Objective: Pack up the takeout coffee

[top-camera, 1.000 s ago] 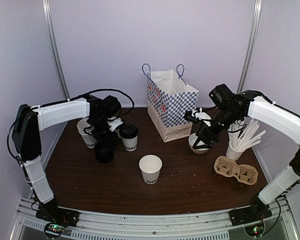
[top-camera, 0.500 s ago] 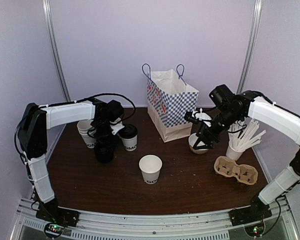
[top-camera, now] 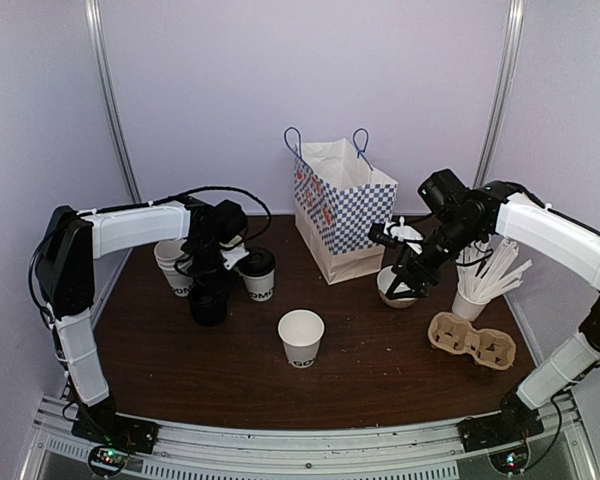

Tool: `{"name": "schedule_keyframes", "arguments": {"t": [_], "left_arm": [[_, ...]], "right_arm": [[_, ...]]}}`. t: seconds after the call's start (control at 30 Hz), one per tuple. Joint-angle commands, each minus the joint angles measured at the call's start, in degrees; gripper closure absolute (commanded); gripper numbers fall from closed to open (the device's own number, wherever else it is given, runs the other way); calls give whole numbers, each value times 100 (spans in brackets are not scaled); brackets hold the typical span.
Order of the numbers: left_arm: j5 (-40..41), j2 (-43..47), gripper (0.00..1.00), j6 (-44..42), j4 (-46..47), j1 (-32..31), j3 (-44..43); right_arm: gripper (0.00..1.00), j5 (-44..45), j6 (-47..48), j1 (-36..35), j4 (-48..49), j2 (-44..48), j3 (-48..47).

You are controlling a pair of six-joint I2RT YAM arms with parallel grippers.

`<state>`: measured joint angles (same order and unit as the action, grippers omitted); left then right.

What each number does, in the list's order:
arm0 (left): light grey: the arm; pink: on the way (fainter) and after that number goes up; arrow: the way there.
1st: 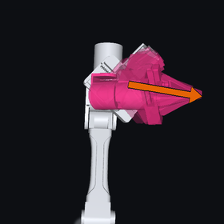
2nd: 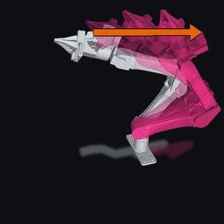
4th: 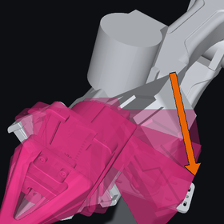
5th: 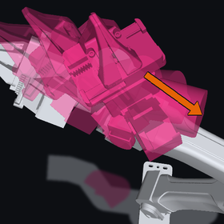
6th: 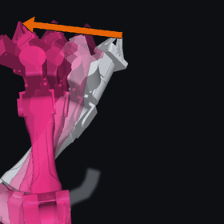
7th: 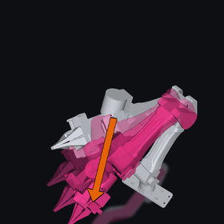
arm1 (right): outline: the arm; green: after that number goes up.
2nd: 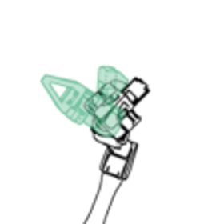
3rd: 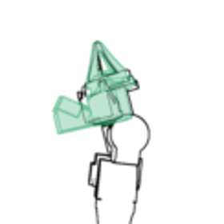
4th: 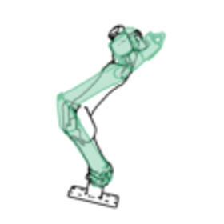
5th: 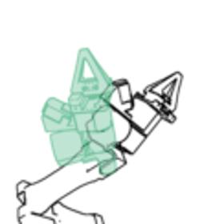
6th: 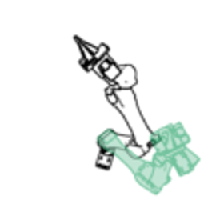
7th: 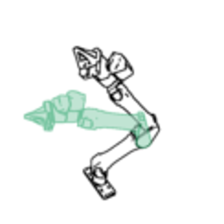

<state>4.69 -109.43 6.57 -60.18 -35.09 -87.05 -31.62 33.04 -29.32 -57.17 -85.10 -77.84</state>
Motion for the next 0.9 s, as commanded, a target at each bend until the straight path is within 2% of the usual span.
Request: {"name": "schedule_keyframes", "arguments": {"t": [0.0,0.07,0.27,0.87], "left_arm": [[-35,26,65,82,-107,-13,-22],[92,130,60,108,-68,-36,-4],[85,836,58,77,453,-83,405],[37,326,71,-44,267,-52,470]], "right_arm": [[18,25,19,14,-40,-46,-99],[18,26,19,14,-39,-37,-97],[18,36,27,14,-31,-50,-85],[17,24,27,14,-108,-157,-194]]}}
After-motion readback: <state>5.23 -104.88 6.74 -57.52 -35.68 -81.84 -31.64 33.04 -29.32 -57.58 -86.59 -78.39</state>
